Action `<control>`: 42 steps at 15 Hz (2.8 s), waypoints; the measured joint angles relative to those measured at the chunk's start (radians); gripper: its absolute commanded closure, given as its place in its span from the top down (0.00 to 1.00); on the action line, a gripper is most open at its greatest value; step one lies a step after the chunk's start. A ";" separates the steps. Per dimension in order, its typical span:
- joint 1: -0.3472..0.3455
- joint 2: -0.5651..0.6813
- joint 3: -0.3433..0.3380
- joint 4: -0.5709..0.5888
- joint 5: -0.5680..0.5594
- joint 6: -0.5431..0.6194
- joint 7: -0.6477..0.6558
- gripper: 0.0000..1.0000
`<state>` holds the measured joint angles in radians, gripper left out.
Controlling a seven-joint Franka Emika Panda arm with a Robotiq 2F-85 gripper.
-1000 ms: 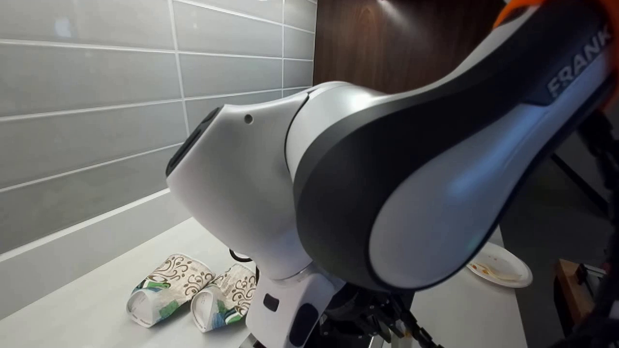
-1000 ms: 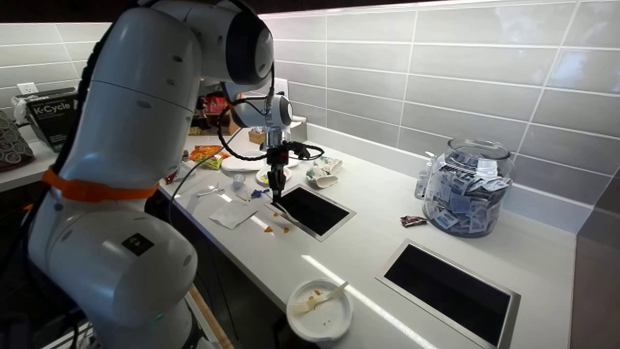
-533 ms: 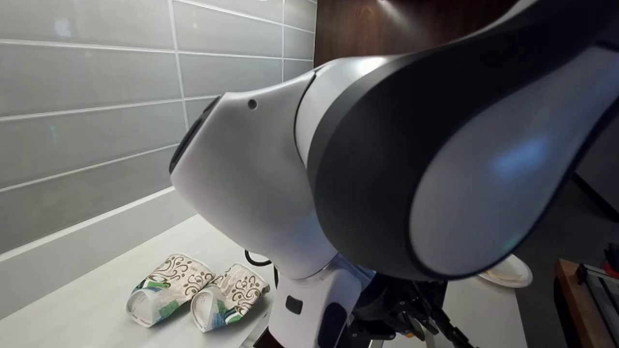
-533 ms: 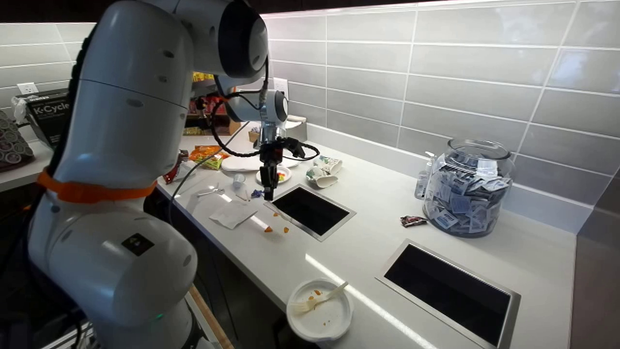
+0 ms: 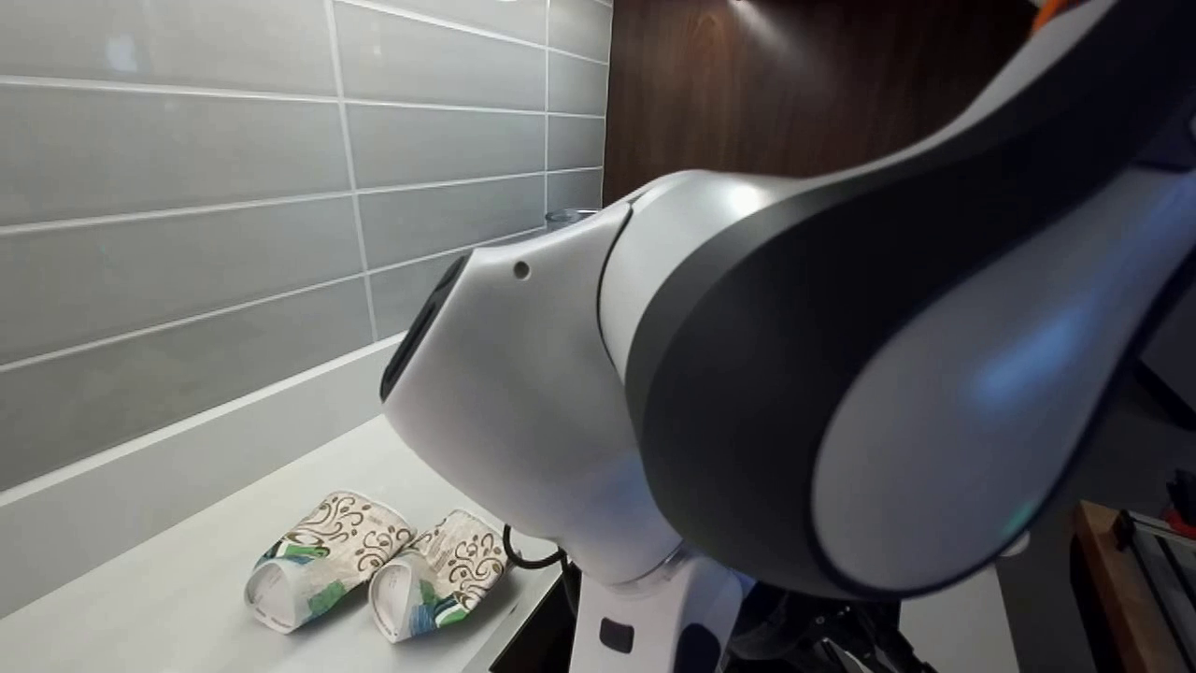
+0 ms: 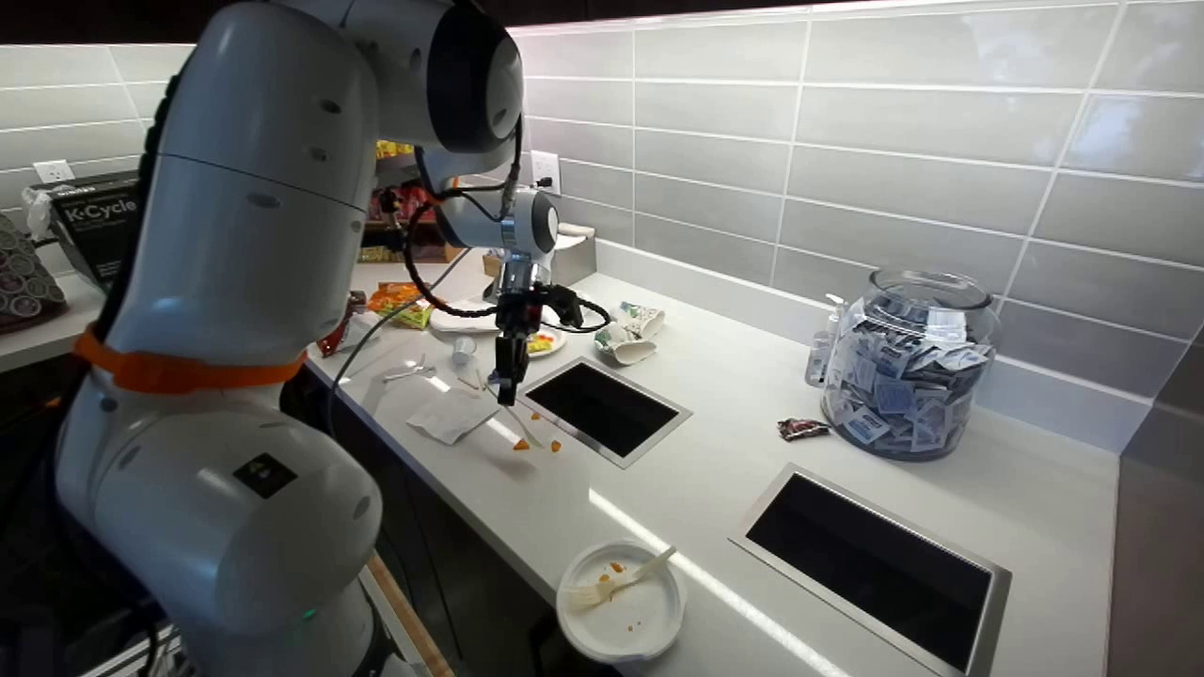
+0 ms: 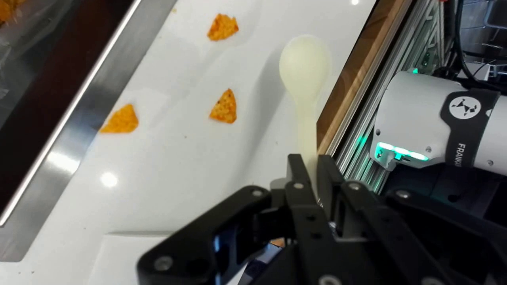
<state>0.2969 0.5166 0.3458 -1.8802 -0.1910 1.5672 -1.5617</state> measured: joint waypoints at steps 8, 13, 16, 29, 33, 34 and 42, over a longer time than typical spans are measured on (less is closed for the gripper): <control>-0.014 0.033 -0.002 -0.012 0.002 0.048 -0.051 0.03; -0.020 0.039 -0.003 -0.008 0.002 0.057 -0.056 0.03; -0.024 0.040 -0.003 -0.001 0.002 0.059 -0.068 0.03; -0.030 0.043 -0.003 0.043 0.005 0.125 -0.089 0.03; -0.030 0.043 -0.003 0.049 0.005 0.166 -0.088 0.03; -0.030 0.043 -0.003 0.049 0.005 0.173 -0.087 0.03; -0.030 0.025 -0.003 0.043 0.019 0.212 -0.049 0.03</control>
<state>0.2673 0.5411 0.3427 -1.8370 -0.1720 1.7788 -1.6103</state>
